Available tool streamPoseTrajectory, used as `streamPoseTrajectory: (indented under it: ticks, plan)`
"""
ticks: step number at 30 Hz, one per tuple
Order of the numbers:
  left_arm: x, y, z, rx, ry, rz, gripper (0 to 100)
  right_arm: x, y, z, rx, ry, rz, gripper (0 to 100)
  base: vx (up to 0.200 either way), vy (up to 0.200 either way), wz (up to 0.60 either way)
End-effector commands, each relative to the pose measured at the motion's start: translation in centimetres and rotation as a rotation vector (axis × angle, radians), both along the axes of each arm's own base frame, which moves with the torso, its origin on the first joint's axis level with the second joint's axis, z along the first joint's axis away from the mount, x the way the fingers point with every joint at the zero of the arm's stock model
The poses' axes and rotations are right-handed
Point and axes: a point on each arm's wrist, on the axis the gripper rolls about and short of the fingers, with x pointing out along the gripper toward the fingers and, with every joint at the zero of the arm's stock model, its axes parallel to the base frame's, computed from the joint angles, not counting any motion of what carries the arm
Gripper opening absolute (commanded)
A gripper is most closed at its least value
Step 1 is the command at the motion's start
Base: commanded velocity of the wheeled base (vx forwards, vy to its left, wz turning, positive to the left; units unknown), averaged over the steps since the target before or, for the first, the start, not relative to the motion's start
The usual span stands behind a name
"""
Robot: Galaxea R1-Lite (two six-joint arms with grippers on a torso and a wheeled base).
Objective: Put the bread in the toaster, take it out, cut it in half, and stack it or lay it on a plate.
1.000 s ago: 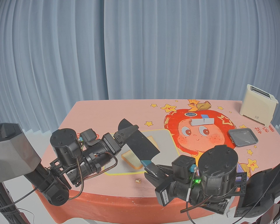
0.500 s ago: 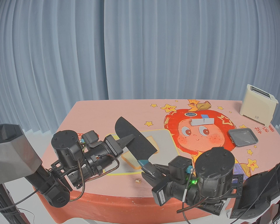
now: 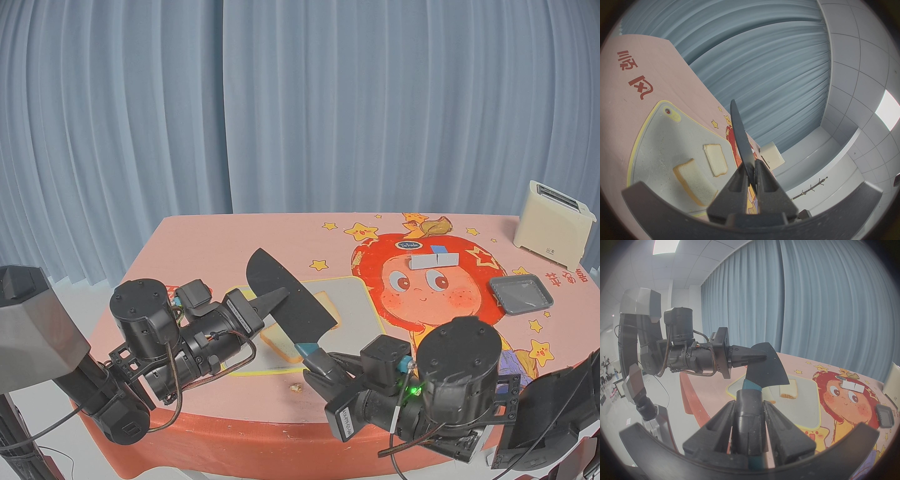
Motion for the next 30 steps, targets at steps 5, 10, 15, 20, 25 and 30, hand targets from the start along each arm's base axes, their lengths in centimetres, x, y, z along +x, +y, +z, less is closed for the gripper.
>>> streamPoseTrajectory:
  ticks: [5, 10, 15, 20, 25, 30]
  plan:
    - [0.0, 0.1, 0.1, 0.000, -0.003, 0.001, 0, 0.0, 0.0, 0.5, 0.032, -0.010, -0.002, 100, 0.000, 0.000, 0.00]
    - [0.1, 0.2, 0.3, -0.002, -0.014, 0.006, 0, 0.0, -0.7, 1.7, 0.097, -0.052, -0.013, 100, 0.000, 0.000, 0.00]
    - [0.1, 0.1, 0.4, -0.003, -0.016, 0.006, 0, 0.5, -2.8, 3.7, 0.165, -0.071, -0.050, 100, 0.000, 0.000, 0.00]
    - [0.1, 0.1, 0.5, -0.007, -0.019, 0.004, 0, 1.1, -6.0, 4.1, 0.228, -0.034, -0.050, 100, 0.000, 0.000, 0.00]
    - [0.0, 0.2, 0.4, -0.006, -0.015, 0.004, 0, 1.0, -7.3, 4.8, 0.324, 0.025, -0.031, 100, 0.000, 0.000, 0.00]
    - [0.0, 0.1, 0.4, -0.007, -0.017, 0.004, 0, -0.4, -8.1, 4.1, 0.416, 0.154, -0.033, 100, 0.000, 0.000, 0.00]
